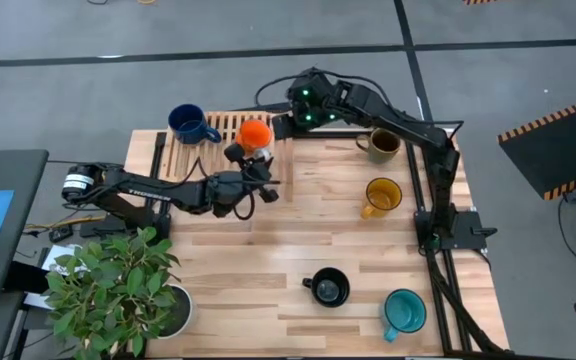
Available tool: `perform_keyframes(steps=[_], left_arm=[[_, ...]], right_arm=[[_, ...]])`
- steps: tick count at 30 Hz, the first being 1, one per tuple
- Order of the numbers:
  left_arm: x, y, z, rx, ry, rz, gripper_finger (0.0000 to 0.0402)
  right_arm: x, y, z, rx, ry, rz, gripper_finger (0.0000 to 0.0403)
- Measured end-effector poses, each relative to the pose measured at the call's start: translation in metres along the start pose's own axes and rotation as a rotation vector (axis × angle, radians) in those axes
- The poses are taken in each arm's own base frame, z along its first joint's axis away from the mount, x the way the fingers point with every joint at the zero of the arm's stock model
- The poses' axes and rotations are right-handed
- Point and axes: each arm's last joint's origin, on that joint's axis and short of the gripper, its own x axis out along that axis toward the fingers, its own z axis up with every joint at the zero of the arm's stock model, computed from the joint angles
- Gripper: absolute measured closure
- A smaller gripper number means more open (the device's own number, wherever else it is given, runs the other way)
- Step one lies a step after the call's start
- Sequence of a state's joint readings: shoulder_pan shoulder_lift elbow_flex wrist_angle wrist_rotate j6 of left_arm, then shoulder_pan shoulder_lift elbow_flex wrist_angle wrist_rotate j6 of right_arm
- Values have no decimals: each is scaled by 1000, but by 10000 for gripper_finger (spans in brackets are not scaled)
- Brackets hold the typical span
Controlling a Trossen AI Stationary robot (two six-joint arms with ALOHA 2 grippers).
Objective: Place coffee mugs
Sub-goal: Put the orange mug on the shelf
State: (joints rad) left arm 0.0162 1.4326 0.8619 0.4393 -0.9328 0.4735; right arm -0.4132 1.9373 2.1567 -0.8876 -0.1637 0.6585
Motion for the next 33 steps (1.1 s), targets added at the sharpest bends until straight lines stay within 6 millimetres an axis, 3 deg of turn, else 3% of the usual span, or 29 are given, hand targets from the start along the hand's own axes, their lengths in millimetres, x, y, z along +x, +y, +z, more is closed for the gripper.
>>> perform_keyframes(steps=[3,8,13,17,20,23,28,33], left_arm=[[0,0,0,7,1,0,388],[-7,13,7,-19,-24,6,388],[-15,55,21,-262,-106,32,388],[-9,90,23,-506,-241,-143,388],[-2,106,20,-544,-296,-257,388],[3,110,12,-481,-252,-259,388],[9,109,5,-403,-191,-226,388],[21,105,-3,-398,-97,-43,388]], right_arm=[[-5,-1,3,-24,-20,6,307],[-32,-8,9,-89,-39,-19,306],[-63,-12,4,-219,-26,-116,305],[-82,-12,-7,-308,4,-228,305],[-93,-12,-13,-366,38,-264,305],[-106,-13,-20,-411,70,-275,305],[-110,-26,-45,-442,105,-277,305],[-108,-48,-79,-362,23,-234,305]])
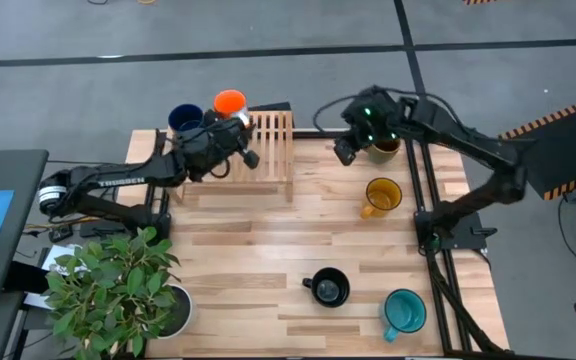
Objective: Place coffee mugs
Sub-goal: Put the orange mug on the shelf
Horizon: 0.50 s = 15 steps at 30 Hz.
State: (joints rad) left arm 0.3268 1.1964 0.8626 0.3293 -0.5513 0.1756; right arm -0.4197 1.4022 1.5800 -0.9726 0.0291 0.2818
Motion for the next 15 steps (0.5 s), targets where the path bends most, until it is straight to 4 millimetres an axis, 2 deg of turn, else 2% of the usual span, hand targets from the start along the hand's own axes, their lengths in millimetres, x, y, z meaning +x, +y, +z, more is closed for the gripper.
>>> perform_keyframes(steps=[7,15], left_arm=[[27,-18,-30,39,81,161,388],[39,-24,-44,57,112,373,388]], right_arm=[[7,2,-38,102,-59,64,305],[8,25,-48,66,-36,129,305]])
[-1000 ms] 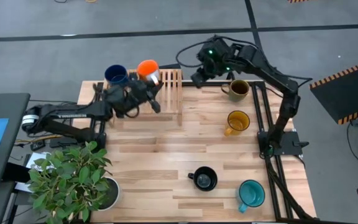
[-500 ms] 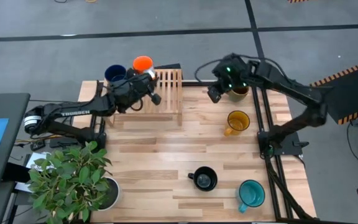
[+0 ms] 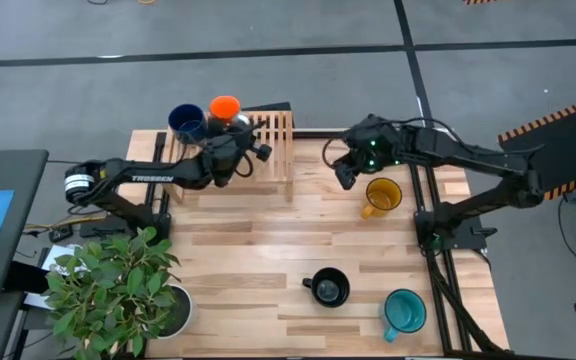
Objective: Place coffee mugs
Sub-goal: Put the orange mug on the shelf
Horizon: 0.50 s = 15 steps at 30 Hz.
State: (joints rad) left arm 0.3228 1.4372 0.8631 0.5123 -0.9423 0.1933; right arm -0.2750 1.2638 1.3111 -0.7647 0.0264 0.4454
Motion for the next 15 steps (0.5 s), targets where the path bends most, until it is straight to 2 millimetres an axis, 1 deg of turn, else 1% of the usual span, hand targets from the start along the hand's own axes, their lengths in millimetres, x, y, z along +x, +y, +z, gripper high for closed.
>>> perform_keyframes(steps=[3,12,15], left_arm=[[3,-2,-3,-47,5,40,388],[10,-13,-20,-6,54,115,387],[10,-13,-21,-15,55,115,376]], right_arm=[[0,6,-1,-12,-22,11,305],[-1,17,-3,-11,-40,49,305],[-1,19,-4,-17,-38,55,305]])
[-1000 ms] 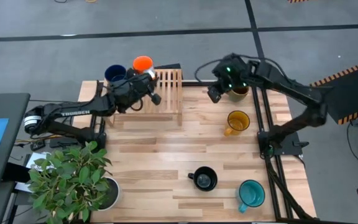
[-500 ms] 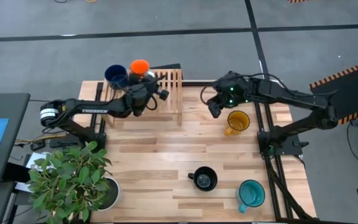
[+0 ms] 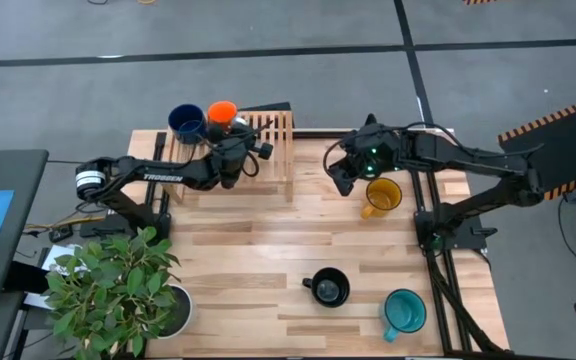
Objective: Place coffee mugs
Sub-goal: Put the orange mug on the shelf
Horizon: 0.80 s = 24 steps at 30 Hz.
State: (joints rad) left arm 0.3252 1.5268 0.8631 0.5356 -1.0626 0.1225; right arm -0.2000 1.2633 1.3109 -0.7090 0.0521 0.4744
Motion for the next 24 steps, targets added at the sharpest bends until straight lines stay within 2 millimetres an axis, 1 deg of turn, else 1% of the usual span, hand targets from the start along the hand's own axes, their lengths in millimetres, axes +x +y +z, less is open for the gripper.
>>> perform_keyframes(steps=[5,12,21,24], left_arm=[[1,1,0,-41,-2,2,367],[2,1,0,-37,-2,-2,363],[3,3,3,8,-11,-47,360],[3,3,2,32,-10,-44,352]], right_arm=[[0,1,0,-2,-5,6,305],[0,2,2,-1,-25,16,305],[0,3,5,-2,-51,29,305],[0,3,5,-2,-51,29,305]])
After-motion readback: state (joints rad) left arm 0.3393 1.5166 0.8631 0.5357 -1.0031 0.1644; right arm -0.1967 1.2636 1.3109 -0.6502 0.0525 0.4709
